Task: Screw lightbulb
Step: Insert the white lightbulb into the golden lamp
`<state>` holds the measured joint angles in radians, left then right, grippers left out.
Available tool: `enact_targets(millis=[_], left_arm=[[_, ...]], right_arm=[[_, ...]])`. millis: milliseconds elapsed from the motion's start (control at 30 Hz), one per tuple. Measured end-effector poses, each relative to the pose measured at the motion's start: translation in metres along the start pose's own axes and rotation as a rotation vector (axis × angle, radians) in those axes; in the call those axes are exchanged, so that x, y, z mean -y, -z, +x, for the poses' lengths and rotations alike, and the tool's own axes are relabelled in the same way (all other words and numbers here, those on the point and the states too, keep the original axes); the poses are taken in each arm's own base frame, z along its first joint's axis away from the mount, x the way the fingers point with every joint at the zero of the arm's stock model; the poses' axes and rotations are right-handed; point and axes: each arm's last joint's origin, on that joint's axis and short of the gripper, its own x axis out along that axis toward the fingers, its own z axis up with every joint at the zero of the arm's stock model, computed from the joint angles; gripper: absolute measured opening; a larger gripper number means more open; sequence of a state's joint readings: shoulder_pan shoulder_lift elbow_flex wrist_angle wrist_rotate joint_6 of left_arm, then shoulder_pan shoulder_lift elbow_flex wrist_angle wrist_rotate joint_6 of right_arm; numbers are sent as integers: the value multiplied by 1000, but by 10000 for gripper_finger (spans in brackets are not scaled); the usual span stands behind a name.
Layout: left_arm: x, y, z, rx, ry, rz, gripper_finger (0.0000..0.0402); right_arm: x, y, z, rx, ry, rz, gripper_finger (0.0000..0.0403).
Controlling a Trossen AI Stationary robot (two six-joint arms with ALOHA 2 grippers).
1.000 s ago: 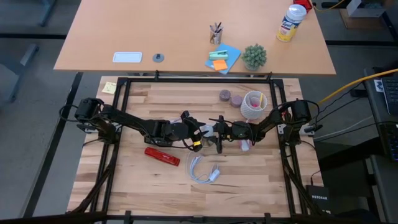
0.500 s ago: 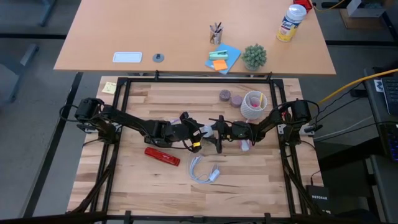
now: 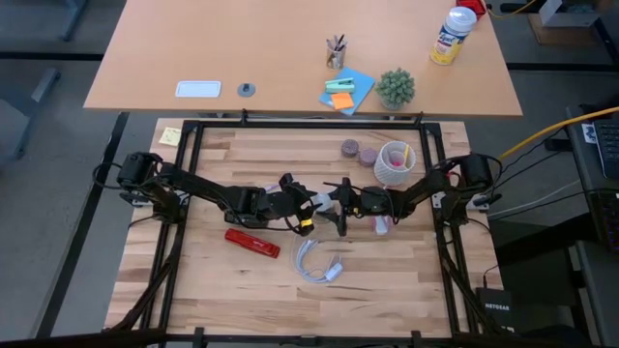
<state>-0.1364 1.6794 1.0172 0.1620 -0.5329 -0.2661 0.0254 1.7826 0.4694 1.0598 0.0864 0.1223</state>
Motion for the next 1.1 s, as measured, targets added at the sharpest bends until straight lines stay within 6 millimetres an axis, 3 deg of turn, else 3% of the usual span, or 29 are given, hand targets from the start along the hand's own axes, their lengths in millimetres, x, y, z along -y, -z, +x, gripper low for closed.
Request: enact_targets(millis=[667,1100], left_arm=[[-8,-6,4,52,-53,-24,159],[4,-11,-4,106,-5,37,159]], right_arm=[[-2,-3,-3,-14,-57,-46,264],[-2,-3,-2,-16,-53,-46,264]])
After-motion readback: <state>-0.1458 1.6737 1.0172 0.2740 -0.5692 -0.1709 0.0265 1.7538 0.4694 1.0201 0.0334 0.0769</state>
